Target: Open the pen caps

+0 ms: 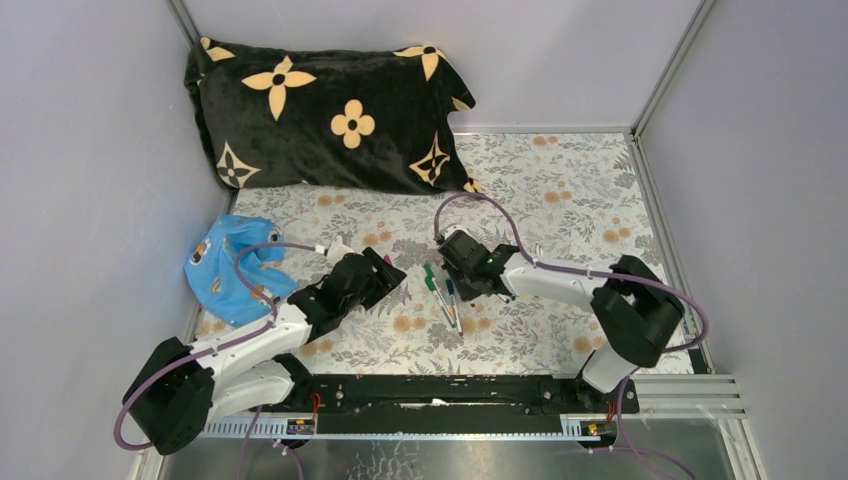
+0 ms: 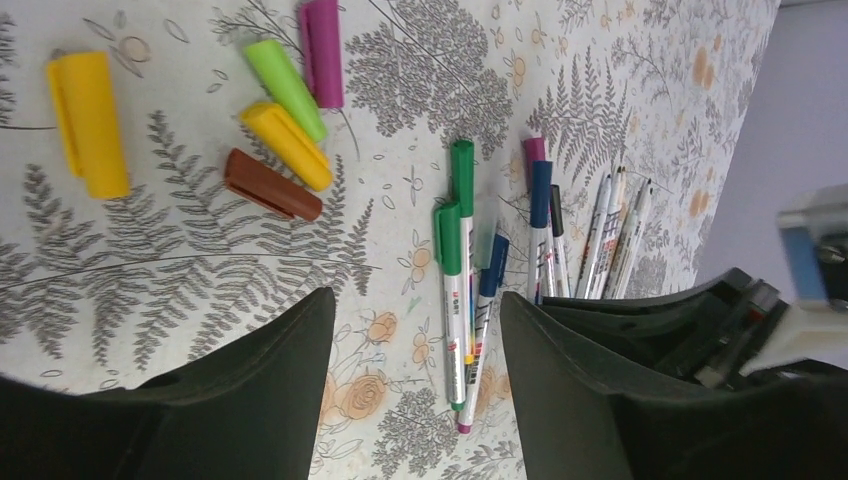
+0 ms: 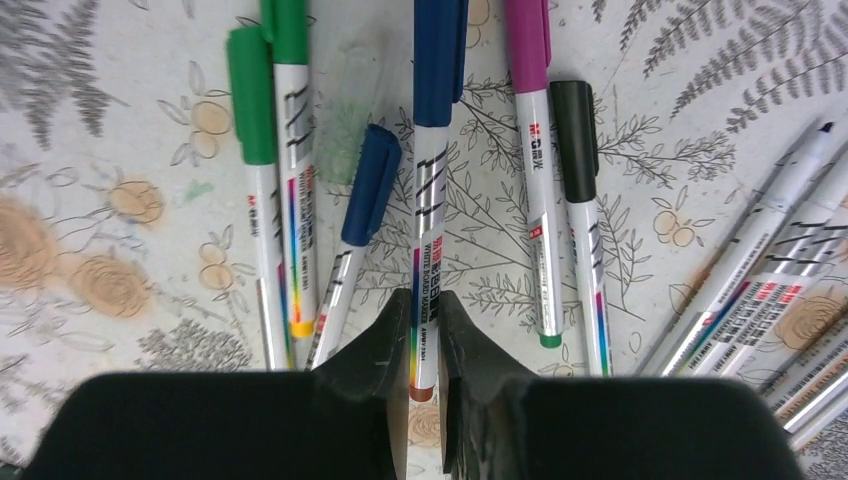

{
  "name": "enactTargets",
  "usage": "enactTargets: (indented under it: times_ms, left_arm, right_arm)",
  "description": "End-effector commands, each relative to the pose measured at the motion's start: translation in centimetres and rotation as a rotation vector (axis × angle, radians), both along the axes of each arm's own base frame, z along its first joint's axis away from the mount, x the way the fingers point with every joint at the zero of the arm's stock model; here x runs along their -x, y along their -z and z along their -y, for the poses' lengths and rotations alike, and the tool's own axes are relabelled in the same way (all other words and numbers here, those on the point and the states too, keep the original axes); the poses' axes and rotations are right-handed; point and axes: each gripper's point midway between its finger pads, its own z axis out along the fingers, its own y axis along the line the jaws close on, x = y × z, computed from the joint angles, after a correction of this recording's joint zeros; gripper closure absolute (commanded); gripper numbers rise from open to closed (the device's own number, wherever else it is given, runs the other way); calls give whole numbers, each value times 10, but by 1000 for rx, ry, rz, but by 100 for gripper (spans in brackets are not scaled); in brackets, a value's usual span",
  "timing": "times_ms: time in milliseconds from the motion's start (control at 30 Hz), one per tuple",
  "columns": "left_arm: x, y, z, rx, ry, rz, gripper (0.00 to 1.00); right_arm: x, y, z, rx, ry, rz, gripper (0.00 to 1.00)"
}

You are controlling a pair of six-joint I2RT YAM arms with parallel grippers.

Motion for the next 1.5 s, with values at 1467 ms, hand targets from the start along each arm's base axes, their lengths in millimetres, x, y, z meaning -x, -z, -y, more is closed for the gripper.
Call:
enactTargets:
  times_ms: [1467]
  left_arm:
    - [-37, -34, 81, 234, 92, -14, 46]
  right_arm:
    - [45, -85, -75, -263, -121, 63, 96]
